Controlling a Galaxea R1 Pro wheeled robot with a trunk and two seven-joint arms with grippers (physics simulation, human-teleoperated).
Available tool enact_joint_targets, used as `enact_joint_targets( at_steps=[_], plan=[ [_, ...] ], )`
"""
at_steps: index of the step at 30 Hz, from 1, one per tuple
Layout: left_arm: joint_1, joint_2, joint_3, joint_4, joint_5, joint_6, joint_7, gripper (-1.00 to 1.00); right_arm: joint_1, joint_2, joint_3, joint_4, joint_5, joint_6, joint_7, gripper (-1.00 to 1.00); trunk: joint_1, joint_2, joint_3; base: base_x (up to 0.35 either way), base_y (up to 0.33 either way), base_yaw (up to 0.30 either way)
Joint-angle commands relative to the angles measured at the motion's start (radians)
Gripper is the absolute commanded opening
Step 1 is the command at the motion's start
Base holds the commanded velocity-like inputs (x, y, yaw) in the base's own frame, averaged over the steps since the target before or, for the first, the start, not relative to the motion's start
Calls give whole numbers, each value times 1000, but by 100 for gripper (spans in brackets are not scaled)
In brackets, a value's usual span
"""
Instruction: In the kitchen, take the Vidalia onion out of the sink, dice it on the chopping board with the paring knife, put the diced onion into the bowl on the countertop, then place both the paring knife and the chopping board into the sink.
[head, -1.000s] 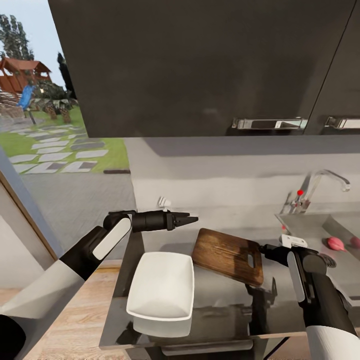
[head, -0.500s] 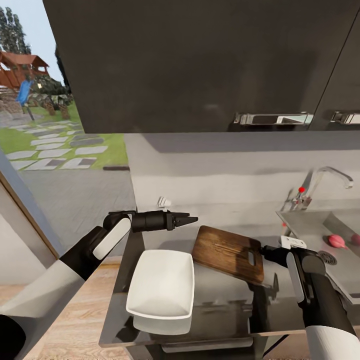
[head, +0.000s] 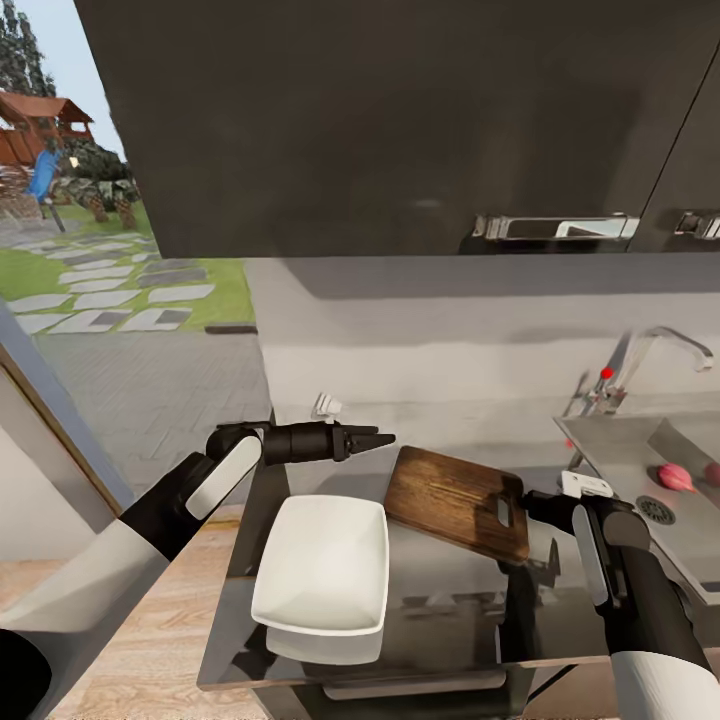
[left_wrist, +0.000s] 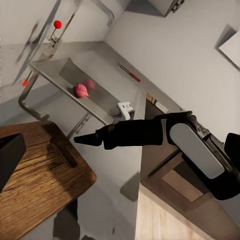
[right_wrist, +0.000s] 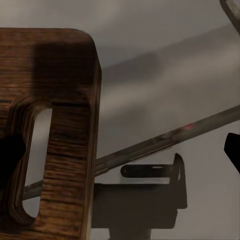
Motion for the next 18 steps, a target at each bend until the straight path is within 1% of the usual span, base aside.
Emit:
enact_joint_targets(
  at_steps=[1, 18],
  plan=[
    [-1, 1, -2, 0, 9, 7, 2, 100, -1, 0, 0, -1, -3, 4, -2, 100, 1, -2, -4, 0, 0, 0],
    [-1, 1, -1, 0, 9, 7, 2, 100, -1, -1, -1, 31, -3, -23, -1, 100, 1, -2, -30, 0, 0, 0]
  ],
)
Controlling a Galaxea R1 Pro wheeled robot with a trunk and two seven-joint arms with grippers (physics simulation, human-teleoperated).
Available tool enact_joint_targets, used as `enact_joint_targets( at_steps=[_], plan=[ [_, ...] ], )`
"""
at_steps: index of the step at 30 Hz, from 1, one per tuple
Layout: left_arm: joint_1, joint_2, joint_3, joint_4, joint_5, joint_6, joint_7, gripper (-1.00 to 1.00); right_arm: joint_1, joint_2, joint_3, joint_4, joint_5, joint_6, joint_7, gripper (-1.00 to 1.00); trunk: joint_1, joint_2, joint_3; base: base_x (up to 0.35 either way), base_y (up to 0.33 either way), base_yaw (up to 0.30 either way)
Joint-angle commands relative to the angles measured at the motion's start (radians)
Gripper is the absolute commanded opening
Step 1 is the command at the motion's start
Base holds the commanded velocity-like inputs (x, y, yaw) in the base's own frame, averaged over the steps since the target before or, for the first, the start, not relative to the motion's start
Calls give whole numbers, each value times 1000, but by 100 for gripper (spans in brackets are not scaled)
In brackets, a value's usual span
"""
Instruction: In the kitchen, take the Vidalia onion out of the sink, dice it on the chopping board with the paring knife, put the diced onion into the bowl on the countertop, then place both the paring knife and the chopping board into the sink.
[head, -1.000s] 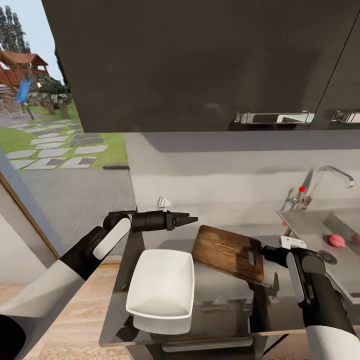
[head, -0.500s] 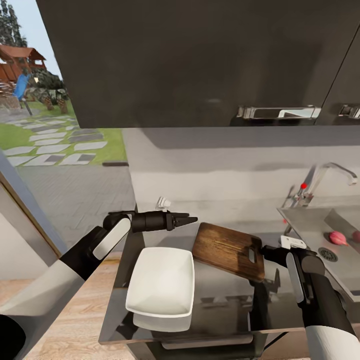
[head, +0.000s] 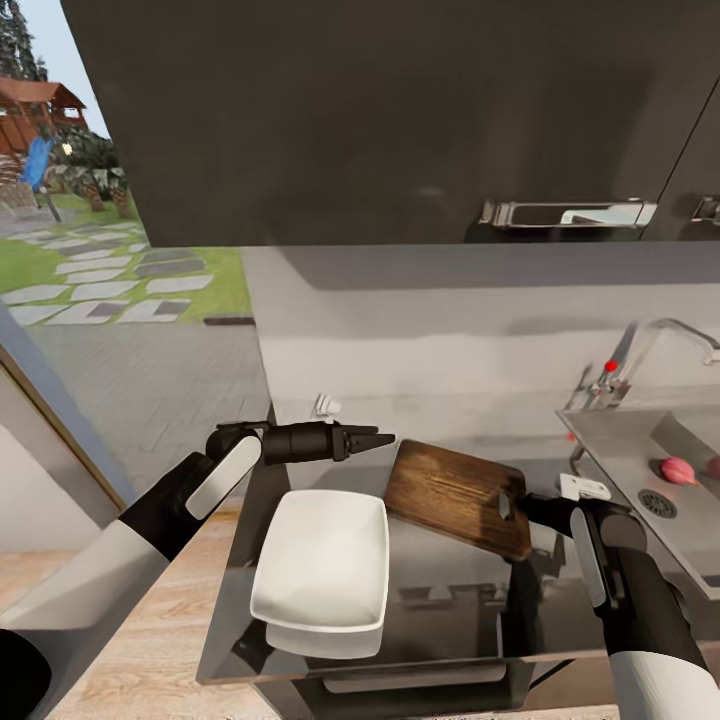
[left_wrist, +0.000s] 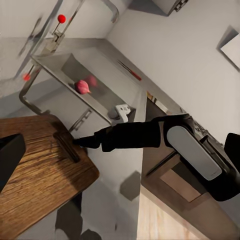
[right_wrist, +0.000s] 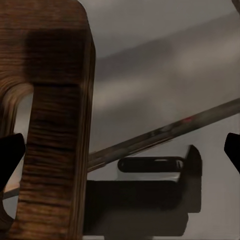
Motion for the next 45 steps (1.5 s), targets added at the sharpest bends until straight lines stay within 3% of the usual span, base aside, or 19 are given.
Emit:
enact_joint_targets(
  at_steps=[1, 15, 45],
  plan=[
    [-1, 1, -2, 0, 9, 7, 2, 100, -1, 0, -1, 0, -3, 4, -2, 100, 1, -2, -4, 0, 0, 0],
    [-1, -1, -2, 0, 9, 7, 2, 100, -1, 0, -1, 2, -3, 2, -4, 100, 1, -2, -23, -25, 27, 0],
    [-1, 1, -1, 1, 9, 7, 3, 100, -1, 1, -1, 22, -2, 0, -26, 100, 1, -2, -24, -14, 15, 0]
  ],
)
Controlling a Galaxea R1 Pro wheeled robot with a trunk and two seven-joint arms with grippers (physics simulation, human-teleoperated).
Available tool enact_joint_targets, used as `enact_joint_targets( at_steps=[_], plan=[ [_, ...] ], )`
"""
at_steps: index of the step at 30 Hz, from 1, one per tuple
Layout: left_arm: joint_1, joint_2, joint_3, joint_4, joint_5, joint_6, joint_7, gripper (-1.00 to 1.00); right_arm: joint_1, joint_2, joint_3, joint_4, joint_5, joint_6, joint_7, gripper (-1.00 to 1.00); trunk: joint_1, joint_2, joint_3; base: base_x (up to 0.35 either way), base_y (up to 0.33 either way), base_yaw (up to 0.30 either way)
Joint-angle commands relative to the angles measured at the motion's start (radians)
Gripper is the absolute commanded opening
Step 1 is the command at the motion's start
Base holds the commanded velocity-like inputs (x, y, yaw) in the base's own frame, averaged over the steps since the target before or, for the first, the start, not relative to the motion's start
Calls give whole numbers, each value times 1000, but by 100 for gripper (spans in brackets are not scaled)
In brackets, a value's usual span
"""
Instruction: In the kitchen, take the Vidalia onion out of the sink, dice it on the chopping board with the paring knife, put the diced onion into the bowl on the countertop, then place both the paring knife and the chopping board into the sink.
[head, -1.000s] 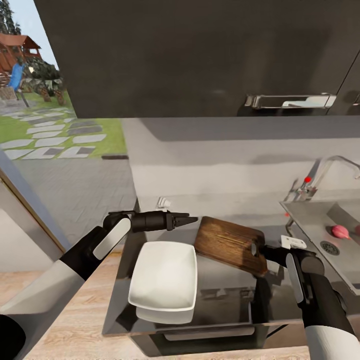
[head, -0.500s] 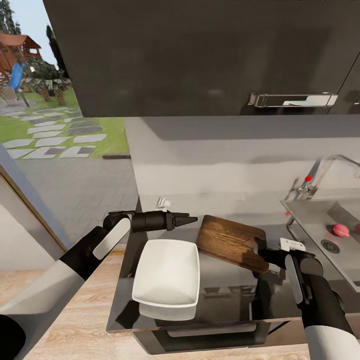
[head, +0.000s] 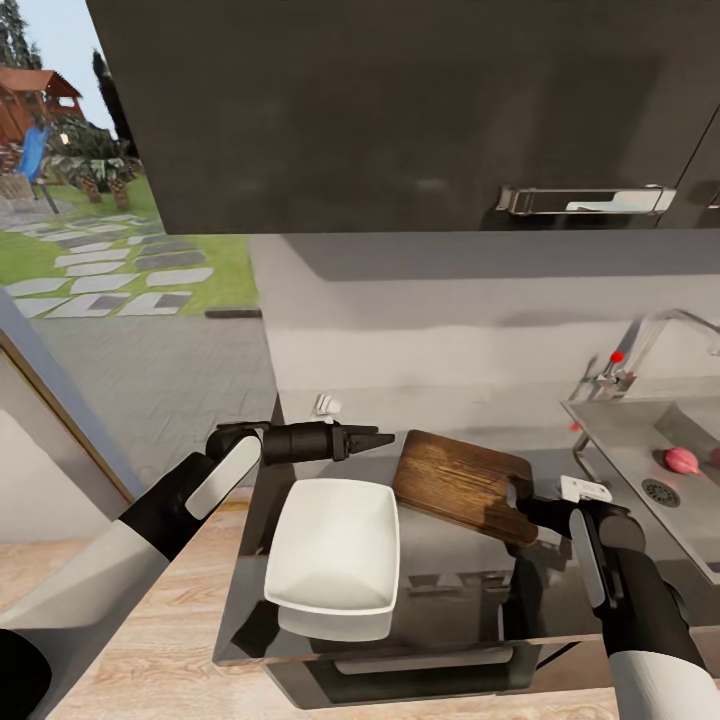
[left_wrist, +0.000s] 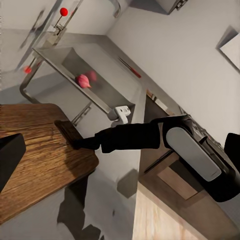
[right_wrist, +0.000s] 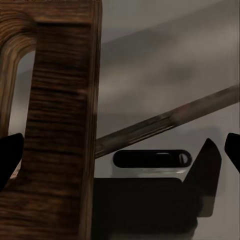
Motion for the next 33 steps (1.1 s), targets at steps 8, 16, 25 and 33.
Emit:
enact_joint_targets(
  at_steps=[8, 16, 25, 33],
  plan=[
    [-1, 0, -2, 12, 15, 7, 1, 100, 0, 0, 0, 10, 3, 0, -14, 100, 1, -2, -2, 0, 49, 0],
    [-1, 0, -2, 19, 41, 7, 5, 100, -1, 1, 1, 10, 4, -9, -19, -100, 1, -2, -2, 0, 8, 0],
    [-1, 1, -2, 20, 43, 7, 7, 100, 0, 0, 0, 10, 3, -12, -26, -100, 1, -2, -2, 0, 0, 0],
    [-1, 1, -1, 18, 43, 7, 4, 100, 0, 2, 1, 10, 3, -6, -22, -100, 1, -2, 6, 0, 0, 0]
  ],
)
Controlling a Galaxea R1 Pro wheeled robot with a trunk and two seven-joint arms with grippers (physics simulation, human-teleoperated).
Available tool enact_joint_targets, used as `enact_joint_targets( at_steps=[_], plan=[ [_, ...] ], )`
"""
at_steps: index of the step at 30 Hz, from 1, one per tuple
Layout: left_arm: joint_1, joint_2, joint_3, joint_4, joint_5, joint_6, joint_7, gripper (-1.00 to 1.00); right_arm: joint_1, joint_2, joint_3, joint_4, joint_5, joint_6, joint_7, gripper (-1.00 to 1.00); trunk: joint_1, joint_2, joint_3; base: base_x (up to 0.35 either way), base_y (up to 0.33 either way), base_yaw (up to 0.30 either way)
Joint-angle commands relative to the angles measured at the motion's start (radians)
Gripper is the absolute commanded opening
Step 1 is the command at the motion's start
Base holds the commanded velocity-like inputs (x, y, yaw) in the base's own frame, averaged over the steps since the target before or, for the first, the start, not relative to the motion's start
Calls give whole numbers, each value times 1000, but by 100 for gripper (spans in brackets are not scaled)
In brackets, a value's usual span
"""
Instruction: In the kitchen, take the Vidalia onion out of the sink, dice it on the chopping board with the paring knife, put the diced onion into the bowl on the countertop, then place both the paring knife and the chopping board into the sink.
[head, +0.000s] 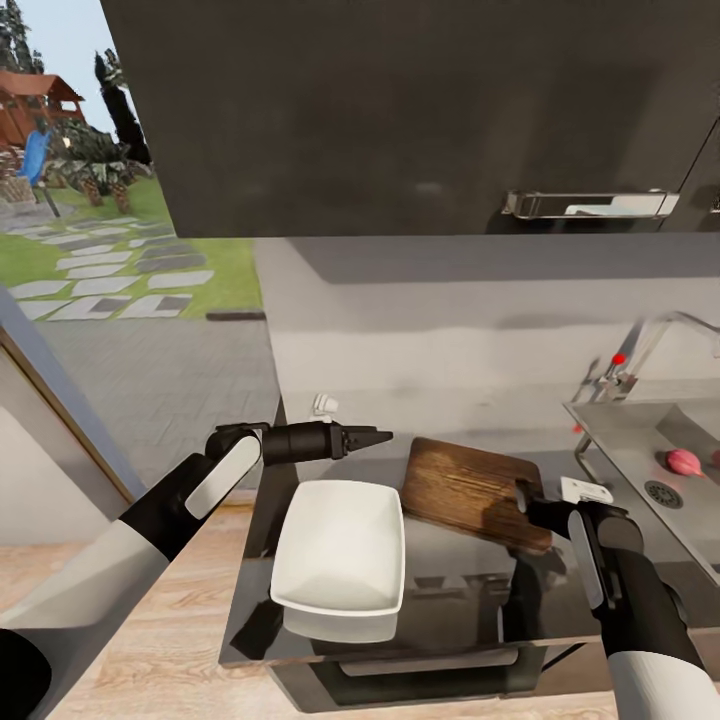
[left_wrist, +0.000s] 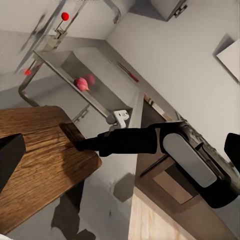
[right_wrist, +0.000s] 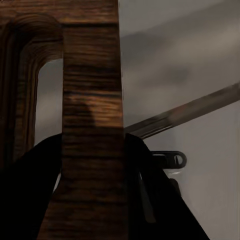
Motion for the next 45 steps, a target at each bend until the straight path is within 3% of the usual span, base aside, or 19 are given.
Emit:
enact_joint_targets(
  at_steps=[1, 13, 17, 19, 23, 30, 41, 45],
  plan=[
    [-1, 1, -2, 0, 9, 7, 1, 100, -1, 0, 1, -1, -6, 5, -5, -100, 1, -2, 0, 0, 0, 0],
    [-1, 3, -2, -3, 37, 10, -2, 100, 6, -14, 1, -22, 6, 15, -4, -100, 1, -2, 19, 0, 0, 0],
    [-1, 6, -2, -10, 52, 18, -4, 100, 5, -23, 2, -75, 7, 66, -1, -100, 1, -2, 26, 0, 0, 0],
    [-1, 5, -2, -15, 59, 20, -4, 100, 5, -63, 5, -136, 2, 128, 8, -100, 1, -2, 29, 0, 0, 0],
    [-1, 6, -2, -36, 60, 23, -4, 100, 6, -87, 7, -167, 0, 152, 32, -100, 1, -2, 36, -42, -24, 0],
    [-1, 15, -3, -90, 59, 25, -4, 100, 6, -152, 8, -173, 1, 152, 199, -100, 1, -2, 47, -207, -182, 0],
    [-1, 39, -5, -115, 64, 25, -4, 100, 7, -160, 11, -173, 0, 152, 230, -100, 1, -2, 66, -245, -230, 0],
    [-1, 49, -5, -116, 97, 24, -4, 100, 7, -160, 26, -173, 0, 152, 243, -100, 1, -2, 72, -273, -168, 0]
  ],
)
